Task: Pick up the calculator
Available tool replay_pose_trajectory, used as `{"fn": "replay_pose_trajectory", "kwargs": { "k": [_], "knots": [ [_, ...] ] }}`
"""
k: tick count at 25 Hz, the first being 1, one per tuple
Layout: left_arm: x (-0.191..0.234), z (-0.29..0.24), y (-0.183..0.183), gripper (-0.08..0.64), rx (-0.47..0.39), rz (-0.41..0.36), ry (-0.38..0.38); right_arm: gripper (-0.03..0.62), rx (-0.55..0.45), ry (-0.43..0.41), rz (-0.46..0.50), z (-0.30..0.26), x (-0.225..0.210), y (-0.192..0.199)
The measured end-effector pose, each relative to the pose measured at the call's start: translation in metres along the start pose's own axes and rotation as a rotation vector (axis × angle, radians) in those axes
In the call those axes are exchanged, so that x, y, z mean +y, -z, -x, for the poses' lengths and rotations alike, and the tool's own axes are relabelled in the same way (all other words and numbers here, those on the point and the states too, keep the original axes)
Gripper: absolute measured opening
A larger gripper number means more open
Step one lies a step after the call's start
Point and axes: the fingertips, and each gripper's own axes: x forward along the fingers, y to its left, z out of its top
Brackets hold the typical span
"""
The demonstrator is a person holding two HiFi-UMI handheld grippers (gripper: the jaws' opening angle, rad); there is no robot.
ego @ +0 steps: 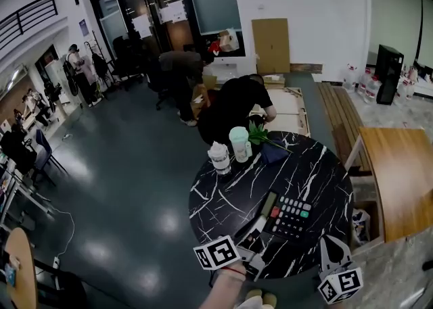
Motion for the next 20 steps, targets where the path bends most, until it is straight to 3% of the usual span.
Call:
{"fn": "replay_pose_trajectory", "kwargs": {
  "k": [20],
  "knots": [
    [0.025,0.007,0.001,0.051,-0.003,0.047,-0.038,0.008,0.082,0.014,-0.034,-0.010,-0.006,0.030]
  ]
}}
